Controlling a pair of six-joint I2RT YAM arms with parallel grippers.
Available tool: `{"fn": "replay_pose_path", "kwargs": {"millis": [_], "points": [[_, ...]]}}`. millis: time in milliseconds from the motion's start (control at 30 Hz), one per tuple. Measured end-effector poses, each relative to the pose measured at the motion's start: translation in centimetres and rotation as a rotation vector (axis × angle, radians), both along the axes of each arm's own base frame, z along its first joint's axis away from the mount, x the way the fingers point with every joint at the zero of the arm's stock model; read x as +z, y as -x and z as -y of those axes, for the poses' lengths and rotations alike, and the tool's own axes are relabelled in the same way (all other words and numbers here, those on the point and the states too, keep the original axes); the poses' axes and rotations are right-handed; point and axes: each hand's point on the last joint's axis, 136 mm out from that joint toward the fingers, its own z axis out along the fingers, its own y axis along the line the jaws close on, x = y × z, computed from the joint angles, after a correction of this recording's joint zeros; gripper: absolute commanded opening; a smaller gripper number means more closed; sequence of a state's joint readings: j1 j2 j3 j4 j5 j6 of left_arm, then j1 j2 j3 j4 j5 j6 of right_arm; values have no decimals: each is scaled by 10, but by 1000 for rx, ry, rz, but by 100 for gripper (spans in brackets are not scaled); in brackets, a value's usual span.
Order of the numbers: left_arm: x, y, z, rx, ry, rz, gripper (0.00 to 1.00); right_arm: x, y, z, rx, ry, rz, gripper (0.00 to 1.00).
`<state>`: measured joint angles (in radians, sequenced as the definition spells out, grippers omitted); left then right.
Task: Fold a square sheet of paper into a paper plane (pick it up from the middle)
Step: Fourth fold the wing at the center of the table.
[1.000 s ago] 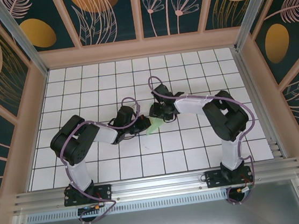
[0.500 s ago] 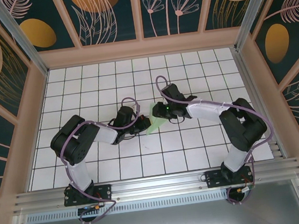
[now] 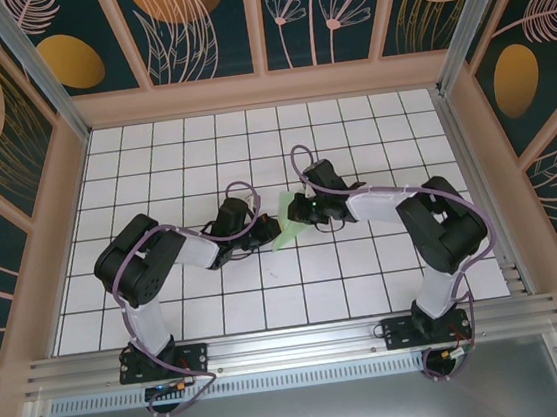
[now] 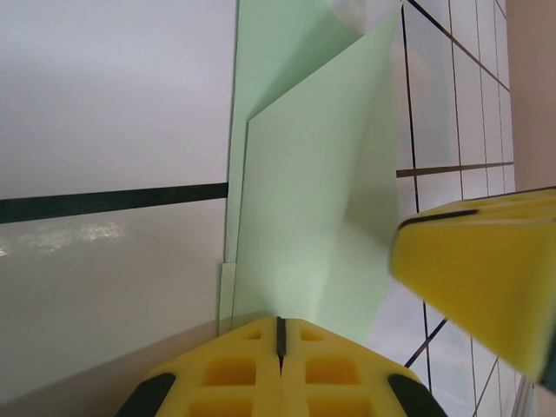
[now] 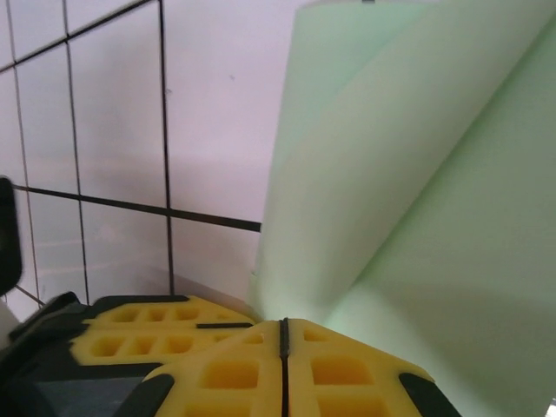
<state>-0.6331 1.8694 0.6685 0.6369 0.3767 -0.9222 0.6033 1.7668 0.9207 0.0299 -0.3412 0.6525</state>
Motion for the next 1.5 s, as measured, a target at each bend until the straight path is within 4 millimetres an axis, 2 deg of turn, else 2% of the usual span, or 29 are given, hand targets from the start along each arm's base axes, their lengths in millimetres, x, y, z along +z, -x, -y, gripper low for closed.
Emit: {"fn": "replay_pose_path", "kwargs": {"millis": [133,400,767,1500], "points": [[0,0,0,0,1,1,2,-6,2,-4,17,-15,-18,7],[0,0,0,0,1,0,2,-5,1,-10,36,-48,-15,7],[0,0,0,5,3,-5,2,-24,2,-6,33,-32,-58,6],[0,0,0,4,4,-5,0,-13,2,-15,71,-60,-40,7]]}}
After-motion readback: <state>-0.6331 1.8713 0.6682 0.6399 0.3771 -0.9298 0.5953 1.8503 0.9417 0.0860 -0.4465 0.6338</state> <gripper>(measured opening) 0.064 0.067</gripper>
